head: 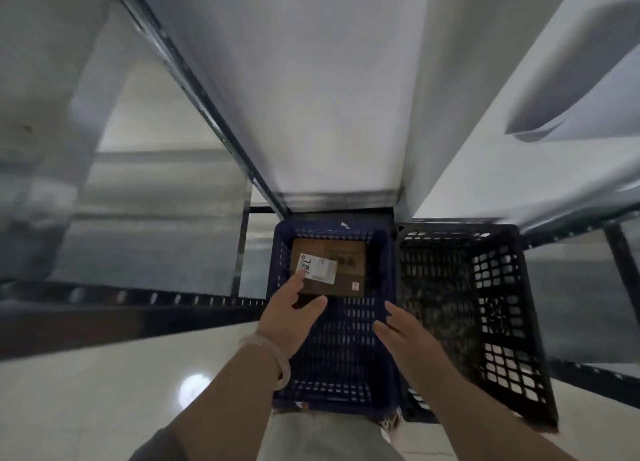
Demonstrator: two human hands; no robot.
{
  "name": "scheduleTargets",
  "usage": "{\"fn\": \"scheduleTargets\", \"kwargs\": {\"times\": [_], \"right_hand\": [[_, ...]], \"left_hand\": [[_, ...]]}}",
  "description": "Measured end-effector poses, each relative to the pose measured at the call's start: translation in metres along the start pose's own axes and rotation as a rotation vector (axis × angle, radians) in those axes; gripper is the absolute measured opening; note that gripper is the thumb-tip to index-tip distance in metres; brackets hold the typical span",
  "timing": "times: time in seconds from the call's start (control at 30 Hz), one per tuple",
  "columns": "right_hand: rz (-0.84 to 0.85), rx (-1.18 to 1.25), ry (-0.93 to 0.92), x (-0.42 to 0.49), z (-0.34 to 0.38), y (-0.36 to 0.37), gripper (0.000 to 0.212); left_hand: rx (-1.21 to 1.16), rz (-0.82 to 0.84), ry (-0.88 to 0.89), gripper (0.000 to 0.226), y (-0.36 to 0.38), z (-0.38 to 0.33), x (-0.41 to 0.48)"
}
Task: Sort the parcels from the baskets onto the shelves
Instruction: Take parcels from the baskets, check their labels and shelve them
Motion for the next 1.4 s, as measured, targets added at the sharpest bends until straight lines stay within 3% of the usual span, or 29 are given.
{"fn": "scheduleTargets", "kwargs": {"times": [0.27,0.47,0.63,0.83,1.03,1.17,1.23,1.33,1.4], "right_hand": [[-0.034,0.190,0.220,0.135,-0.121,0.075,0.056],[0.010,0.189,0.344,0.200,-0.203,0.112,0.056],[0.041,0.120,0.360,0.235,-0.257,0.132,0.054],[0.026,0.147,0.341,0.264,-0.271,0.148,0.055],[-0.013,0.131,0.336,0.275,-0.270,0.143,0.059],[-0.061,0.153,0.355,0.273,-0.271,0.134,0.057],[-0.060,0.176,0.345,0.274,-0.269,0.131,0.055],[-0.062,0.230,0.321,0.272,-0.267,0.127,0.052],[-0.082,0.302,0.312,0.267,-0.263,0.127,0.055]], "left_hand": [[0.328,-0.050,0.122,0.063,0.020,0.028,0.203],[0.430,-0.129,0.041,0.057,0.040,0.066,0.331],[0.815,-0.123,0.050,0.068,0.064,0.083,0.386],[1.151,-0.118,-0.105,0.073,0.088,0.120,0.391],[0.978,0.017,-0.280,0.080,0.119,0.148,0.349],[0.969,-0.174,-0.025,0.082,0.100,0.118,0.363],[0.998,-0.179,0.076,0.087,0.087,0.095,0.382],[0.823,0.002,-0.075,0.089,0.079,0.090,0.399],[0.749,0.033,-0.139,0.083,0.081,0.096,0.388]]}}
Point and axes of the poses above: each hand's wrist, its own x-axis towards the middle knuckle, its own y-axis out of the palm, z = x × y, the point moved 5 cm from there along x, towards the middle knuckle, and after that the axes turned 12 degrees about -y, right-handed, at the moved point
